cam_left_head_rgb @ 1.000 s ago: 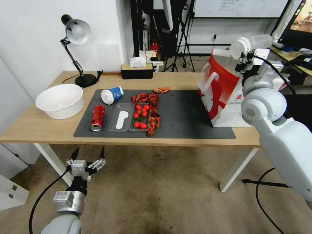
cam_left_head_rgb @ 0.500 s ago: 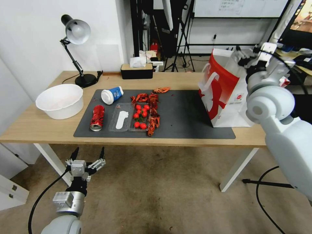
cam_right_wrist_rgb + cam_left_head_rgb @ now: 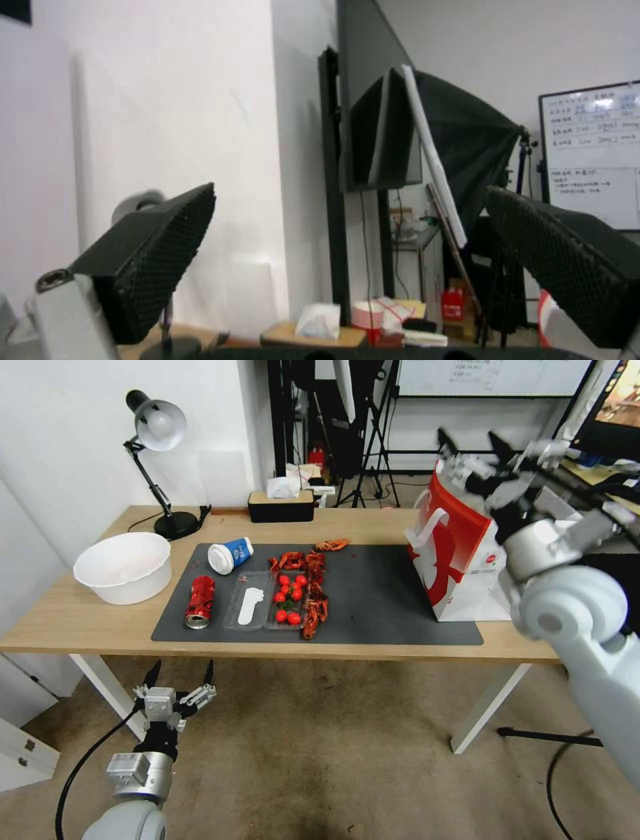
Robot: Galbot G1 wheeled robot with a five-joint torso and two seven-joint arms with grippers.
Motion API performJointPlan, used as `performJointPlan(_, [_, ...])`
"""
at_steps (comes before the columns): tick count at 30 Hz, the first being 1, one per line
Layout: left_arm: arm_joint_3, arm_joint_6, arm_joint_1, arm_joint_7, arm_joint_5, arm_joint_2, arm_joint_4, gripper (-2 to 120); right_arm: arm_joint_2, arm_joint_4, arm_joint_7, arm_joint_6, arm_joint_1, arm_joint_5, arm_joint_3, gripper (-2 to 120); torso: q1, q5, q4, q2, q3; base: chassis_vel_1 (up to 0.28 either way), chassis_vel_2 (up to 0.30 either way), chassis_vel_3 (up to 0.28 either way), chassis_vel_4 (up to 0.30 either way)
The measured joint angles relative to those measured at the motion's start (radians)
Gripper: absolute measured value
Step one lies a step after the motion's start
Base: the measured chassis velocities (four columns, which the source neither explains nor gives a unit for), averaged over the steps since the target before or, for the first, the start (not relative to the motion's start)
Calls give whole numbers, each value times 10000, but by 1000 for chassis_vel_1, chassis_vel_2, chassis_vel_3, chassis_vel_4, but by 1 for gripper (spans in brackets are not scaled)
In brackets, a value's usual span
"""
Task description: Pick up the trash from the table and place it into the takeout bag.
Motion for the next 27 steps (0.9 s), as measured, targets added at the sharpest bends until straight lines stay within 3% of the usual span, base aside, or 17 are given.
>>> performJointPlan(5, [-20,-7,-5,-2,-28,23,6,100,59,375,-8,102,-1146,-1235,75,100,0,0,1,0,0,0,0,0,0])
performJointPlan(7, [-24,-11,-8,-5,-35,32,20,100,264,555,253,152,-1980,-2484,109,100,0,0,3,0,0,0,0,0,0])
performJointPlan(13, [-28,-14,-6,-8,-47,87,65,100,909,858,1006,369,-4106,-4411,197,100,-1,0,-1,0,0,0,0,0,0])
performJointPlan(27, [-30,-15,-34,-18,-74,144,120,100,2085,360,2061,1861,-7119,-6996,-461,100,-1,-1,1,-1,0,0,0,0,0])
